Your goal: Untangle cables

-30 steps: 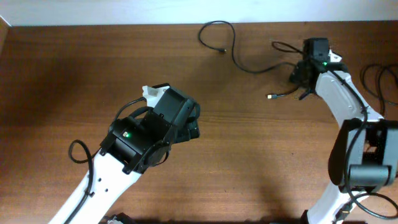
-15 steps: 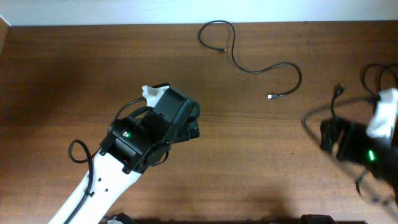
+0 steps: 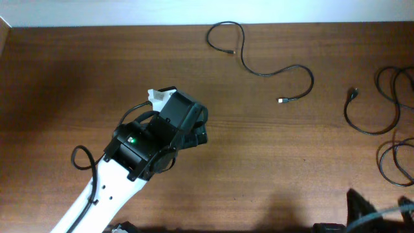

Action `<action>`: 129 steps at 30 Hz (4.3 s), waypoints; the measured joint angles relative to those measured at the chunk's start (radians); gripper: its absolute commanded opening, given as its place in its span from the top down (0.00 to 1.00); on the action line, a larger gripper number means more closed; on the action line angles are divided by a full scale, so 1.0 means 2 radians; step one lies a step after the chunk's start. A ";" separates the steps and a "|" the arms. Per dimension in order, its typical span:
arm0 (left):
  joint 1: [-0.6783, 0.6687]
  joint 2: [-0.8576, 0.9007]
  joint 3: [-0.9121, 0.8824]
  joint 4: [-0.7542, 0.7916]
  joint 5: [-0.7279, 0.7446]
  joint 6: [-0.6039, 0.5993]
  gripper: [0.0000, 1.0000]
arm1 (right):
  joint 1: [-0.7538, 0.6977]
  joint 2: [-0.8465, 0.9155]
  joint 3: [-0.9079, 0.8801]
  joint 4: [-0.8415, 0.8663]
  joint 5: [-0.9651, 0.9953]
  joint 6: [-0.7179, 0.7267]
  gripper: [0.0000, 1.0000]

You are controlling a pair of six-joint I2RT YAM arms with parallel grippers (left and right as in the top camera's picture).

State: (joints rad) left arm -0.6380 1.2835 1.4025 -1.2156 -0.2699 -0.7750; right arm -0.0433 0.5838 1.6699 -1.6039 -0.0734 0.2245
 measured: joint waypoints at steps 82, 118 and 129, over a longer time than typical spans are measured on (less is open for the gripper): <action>0.289 -0.634 -0.661 0.629 0.104 0.256 0.01 | 0.002 -0.286 -0.830 0.766 0.056 -0.045 0.01; 0.258 -0.636 -0.695 0.568 0.132 0.420 0.01 | 0.002 -0.286 -0.830 0.766 0.056 -0.045 0.01; 0.258 -0.636 -0.695 0.568 0.132 0.420 0.01 | 0.002 -0.286 -0.830 0.766 0.056 -0.045 0.01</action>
State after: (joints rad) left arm -0.1223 0.0109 0.0120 -0.0788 -0.0067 0.0647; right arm -0.0395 0.0113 0.0109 -0.0719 0.0387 0.1349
